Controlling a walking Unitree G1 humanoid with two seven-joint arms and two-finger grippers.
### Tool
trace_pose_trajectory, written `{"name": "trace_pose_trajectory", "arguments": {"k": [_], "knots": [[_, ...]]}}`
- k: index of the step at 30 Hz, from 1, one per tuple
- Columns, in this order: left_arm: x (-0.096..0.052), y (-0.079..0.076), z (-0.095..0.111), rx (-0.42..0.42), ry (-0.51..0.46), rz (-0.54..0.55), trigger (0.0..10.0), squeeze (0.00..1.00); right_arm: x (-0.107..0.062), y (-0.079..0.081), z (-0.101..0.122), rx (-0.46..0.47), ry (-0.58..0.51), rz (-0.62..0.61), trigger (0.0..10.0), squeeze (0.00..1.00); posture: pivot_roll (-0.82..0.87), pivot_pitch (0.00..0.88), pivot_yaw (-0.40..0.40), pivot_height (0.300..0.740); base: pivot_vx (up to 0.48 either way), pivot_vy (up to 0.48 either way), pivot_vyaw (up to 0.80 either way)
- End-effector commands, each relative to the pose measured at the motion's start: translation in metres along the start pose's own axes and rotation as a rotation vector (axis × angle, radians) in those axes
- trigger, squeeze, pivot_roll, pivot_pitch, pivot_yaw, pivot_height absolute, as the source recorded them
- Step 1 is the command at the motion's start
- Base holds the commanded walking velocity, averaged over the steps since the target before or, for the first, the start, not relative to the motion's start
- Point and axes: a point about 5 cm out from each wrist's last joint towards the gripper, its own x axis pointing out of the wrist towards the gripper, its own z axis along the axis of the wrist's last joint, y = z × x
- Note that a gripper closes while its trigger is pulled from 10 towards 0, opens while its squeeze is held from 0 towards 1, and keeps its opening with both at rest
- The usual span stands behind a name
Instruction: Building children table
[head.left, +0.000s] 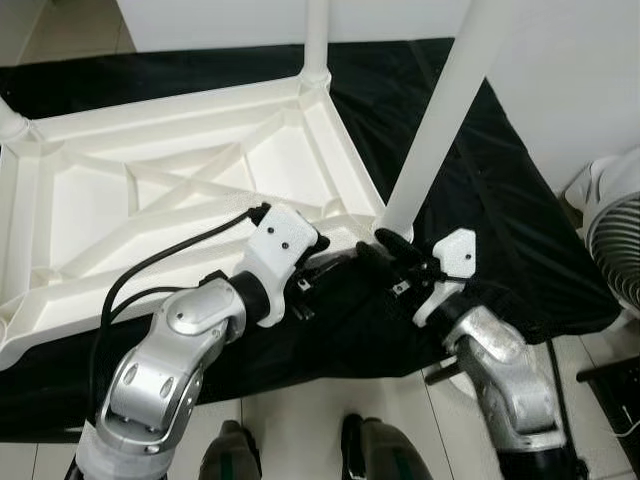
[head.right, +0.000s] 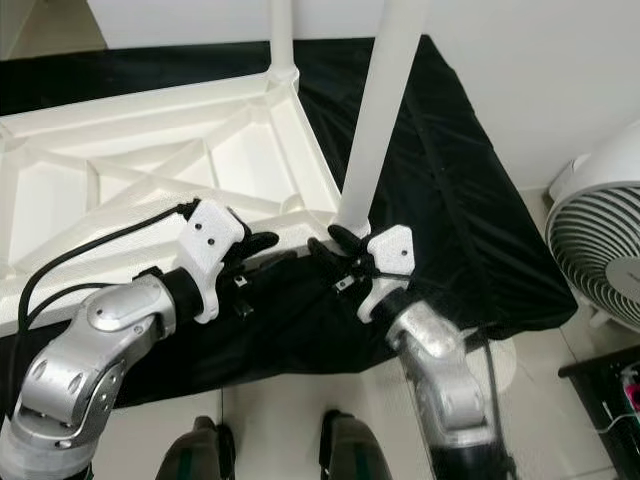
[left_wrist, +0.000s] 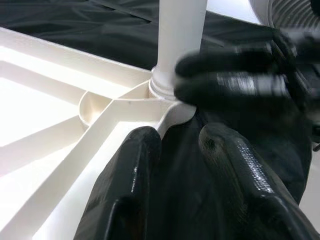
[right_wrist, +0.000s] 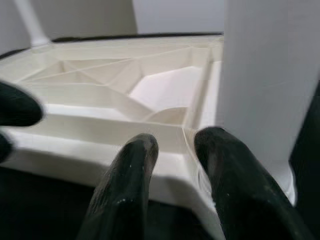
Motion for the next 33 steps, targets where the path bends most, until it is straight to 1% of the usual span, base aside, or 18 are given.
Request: {"name": "trace_pose_trajectory", "arguments": {"k": [1, 3, 5, 8, 9, 12, 13, 14, 15, 16, 17, 19, 20, 21, 22, 27, 30, 33], "knots": [[-0.001, -0.004, -0.001, -0.001, 0.003, 0.005, 10.0, 0.00, 0.000, -0.016, 0.000, -0.012, -0.008, -0.050, 10.0, 0.00, 0.01, 0.132, -0.004, 0.740, 0.000, 0.000, 0.00], [0.000, -0.004, -0.003, -0.006, 0.018, 0.007, 10.0, 0.00, 0.005, -0.036, 0.004, -0.040, -0.025, -0.117, 10.0, 0.00, 0.01, 0.131, 0.003, 0.740, 0.000, 0.000, 0.00], [0.000, -0.004, -0.003, -0.006, 0.018, 0.007, 10.0, 0.00, 0.005, -0.036, 0.004, -0.040, -0.025, -0.117, 10.0, 0.00, 0.01, 0.131, 0.003, 0.740, 0.000, 0.000, 0.00], [0.002, -0.004, -0.004, -0.010, 0.028, 0.009, 10.0, 0.00, 0.008, -0.047, 0.007, -0.055, -0.043, -0.175, 10.0, 0.00, 0.01, 0.131, 0.003, 0.740, 0.000, 0.000, 0.00], [0.004, -0.003, -0.005, -0.018, 0.036, 0.021, 10.0, 0.00, 0.010, -0.053, 0.009, -0.054, -0.061, -0.223, 10.0, 0.00, 0.01, 0.131, 0.003, 0.740, 0.000, 0.000, 0.00], [0.005, -0.003, -0.004, -0.021, 0.034, 0.026, 10.0, 0.00, 0.010, -0.056, 0.012, -0.051, -0.084, -0.268, 10.0, 0.00, 0.01, 0.137, 0.011, 0.740, 0.000, 0.000, 0.00], [0.006, -0.002, -0.004, -0.016, 0.036, 0.038, 10.0, 0.00, 0.011, -0.054, 0.014, -0.032, -0.112, -0.305, 10.0, 0.00, 0.01, 0.141, 0.015, 0.740, 0.000, 0.000, 0.00], [0.006, -0.002, -0.004, -0.016, 0.036, 0.038, 10.0, 0.00, 0.011, -0.054, 0.014, -0.032, -0.112, -0.305, 10.0, 0.00, 0.01, 0.141, 0.015, 0.740, 0.000, 0.000, 0.00], [0.008, -0.002, -0.005, -0.008, 0.046, 0.049, 10.0, 0.00, 0.012, -0.045, 0.014, 0.005, -0.130, -0.310, 10.0, 0.00, 0.00, 0.143, 0.017, 0.740, 0.000, 0.000, 0.00], [0.008, -0.002, -0.005, -0.008, 0.046, 0.049, 10.0, 0.00, 0.012, -0.045, 0.014, 0.005, -0.130, -0.310, 10.0, 0.00, 0.00, 0.143, 0.017, 0.740, 0.000, 0.000, 0.00], [0.010, 0.001, -0.009, 0.015, 0.079, 0.089, 10.0, 0.00, 0.011, -0.011, 0.012, 0.064, -0.148, -0.251, 10.0, 0.00, 0.00, 0.147, 0.016, 0.740, 0.000, 0.000, 0.00], [0.010, 0.001, -0.009, 0.015, 0.079, 0.089, 10.0, 0.00, 0.011, -0.011, 0.012, 0.064, -0.148, -0.251, 10.0, 0.00, 0.00, 0.147, 0.016, 0.740, 0.000, 0.000, 0.00], [0.011, 0.002, -0.010, 0.022, 0.089, 0.102, 10.0, 0.00, 0.009, -0.001, 0.012, 0.078, -0.156, -0.229, 10.0, 0.00, 0.00, 0.149, 0.016, 0.740, 0.000, 0.000, 0.00], [0.011, 0.002, -0.010, 0.022, 0.089, 0.102, 10.0, 0.00, 0.009, -0.001, 0.012, 0.078, -0.156, -0.229, 10.0, 0.00, 0.00, 0.149, 0.016, 0.740, 0.000, 0.000, 0.00], [0.012, 0.005, -0.013, 0.031, 0.107, 0.134, 10.0, 0.00, 0.007, 0.009, 0.012, 0.093, -0.159, -0.215, 10.0, 0.00, -0.01, 0.151, 0.015, 0.740, 0.000, 0.000, 0.00], [0.014, 0.010, -0.018, 0.048, 0.144, 0.197, 10.0, 0.00, 0.003, 0.017, 0.014, 0.108, -0.166, -0.214, 10.0, 0.00, -0.02, 0.157, 0.016, 0.740, 0.000, 0.000, 0.00], [0.020, 0.023, -0.024, 0.059, 0.186, 0.349, 10.0, 0.00, -0.006, 0.016, 0.019, 0.116, -0.181, -0.251, 10.0, 0.00, -0.04, 0.160, 0.018, 0.740, 0.000, 0.000, 0.00], [0.021, 0.027, -0.023, 0.067, 0.179, 0.376, 10.0, 0.00, -0.008, 0.015, 0.020, 0.113, -0.182, -0.262, 10.0, 0.00, -0.05, 0.160, 0.019, 0.740, 0.000, 0.000, 0.00]]}}
